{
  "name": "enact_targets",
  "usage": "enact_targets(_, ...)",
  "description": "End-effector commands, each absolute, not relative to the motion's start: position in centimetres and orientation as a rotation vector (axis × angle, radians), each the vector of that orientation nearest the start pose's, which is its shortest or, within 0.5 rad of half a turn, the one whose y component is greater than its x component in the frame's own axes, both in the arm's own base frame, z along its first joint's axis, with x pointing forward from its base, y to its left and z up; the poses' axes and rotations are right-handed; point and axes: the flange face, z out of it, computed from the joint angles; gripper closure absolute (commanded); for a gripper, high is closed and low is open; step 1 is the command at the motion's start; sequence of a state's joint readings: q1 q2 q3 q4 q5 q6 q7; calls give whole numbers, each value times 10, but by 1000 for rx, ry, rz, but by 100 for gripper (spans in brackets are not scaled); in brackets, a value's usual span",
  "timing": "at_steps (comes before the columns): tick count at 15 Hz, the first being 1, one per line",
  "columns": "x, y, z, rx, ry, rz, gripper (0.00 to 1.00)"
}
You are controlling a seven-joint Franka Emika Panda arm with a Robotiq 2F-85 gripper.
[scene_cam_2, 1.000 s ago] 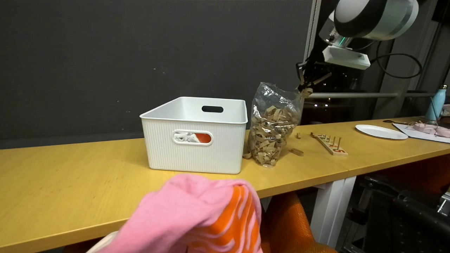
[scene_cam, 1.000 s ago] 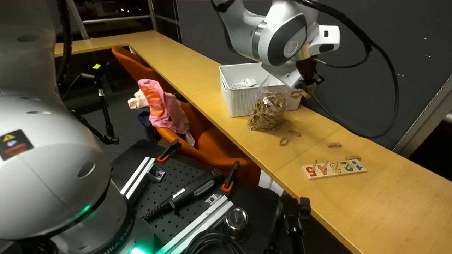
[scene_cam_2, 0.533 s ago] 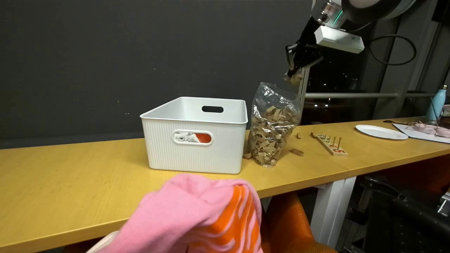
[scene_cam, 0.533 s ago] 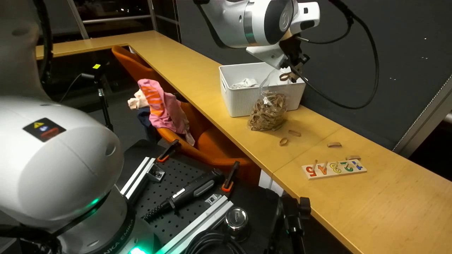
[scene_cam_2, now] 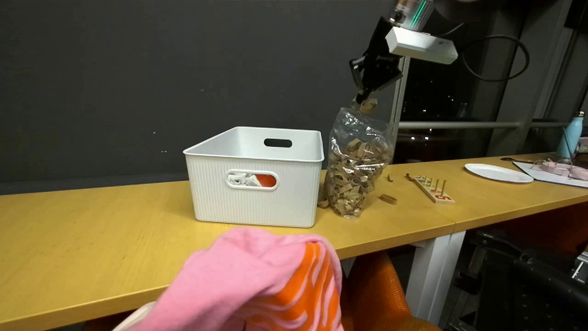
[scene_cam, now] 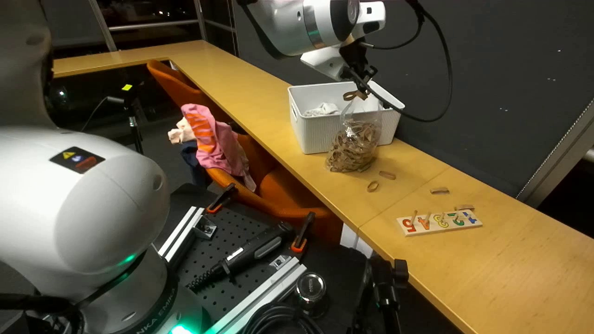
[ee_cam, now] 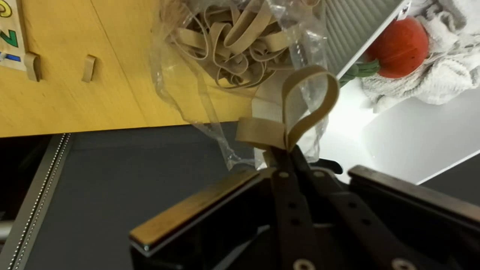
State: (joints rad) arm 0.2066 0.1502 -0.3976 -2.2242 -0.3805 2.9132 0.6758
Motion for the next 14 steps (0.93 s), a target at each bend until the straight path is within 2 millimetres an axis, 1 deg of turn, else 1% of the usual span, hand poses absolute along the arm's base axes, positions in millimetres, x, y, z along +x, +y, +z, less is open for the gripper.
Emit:
enact_targets(1, 578, -87, 360, -3040, 818, -884, 99)
enact_targets(5, 574, -106, 353, -3035, 879, -868, 99)
enact_targets(7, 575, -114, 350, -3039, 901, -859, 99)
enact_targets(10, 579, -118, 345, -3045, 917, -845, 99)
enact_targets(11, 580, -118, 344, -3045, 920, -841, 96)
enact_targets(12, 581, -118, 342, -3045, 925, -839, 71)
enact_targets(13, 582, -117, 341, -3047, 924, -835, 71)
enact_targets(14, 582, -117, 341, -3049, 920, -835, 67)
